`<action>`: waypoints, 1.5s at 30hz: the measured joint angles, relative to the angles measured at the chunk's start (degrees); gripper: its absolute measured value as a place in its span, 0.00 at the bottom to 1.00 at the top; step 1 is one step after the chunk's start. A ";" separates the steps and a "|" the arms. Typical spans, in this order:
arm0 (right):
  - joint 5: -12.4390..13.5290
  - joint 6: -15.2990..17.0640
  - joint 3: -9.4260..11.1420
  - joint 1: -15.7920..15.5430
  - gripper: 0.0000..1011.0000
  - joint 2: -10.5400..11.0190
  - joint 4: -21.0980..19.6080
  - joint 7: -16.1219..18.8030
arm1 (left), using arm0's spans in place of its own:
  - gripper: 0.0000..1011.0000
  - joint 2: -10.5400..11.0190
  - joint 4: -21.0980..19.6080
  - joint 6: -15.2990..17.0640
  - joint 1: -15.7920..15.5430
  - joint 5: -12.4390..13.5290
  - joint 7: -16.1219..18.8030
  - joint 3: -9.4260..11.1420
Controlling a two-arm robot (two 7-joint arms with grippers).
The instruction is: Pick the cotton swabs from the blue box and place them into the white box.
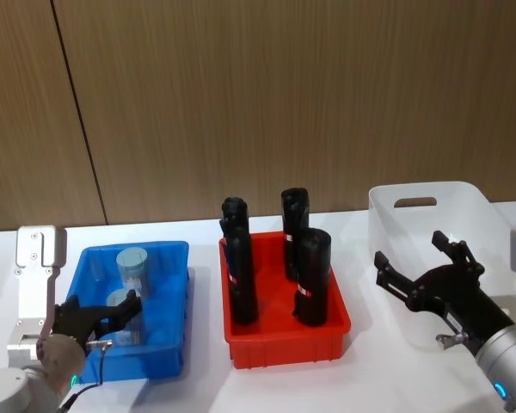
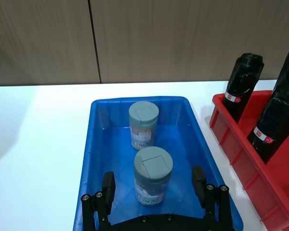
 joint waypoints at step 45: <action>0.00 0.00 0.00 0.00 0.99 0.00 0.00 0.00 | 0.99 -3.86 20.44 -0.55 -11.11 6.27 -15.81 -0.53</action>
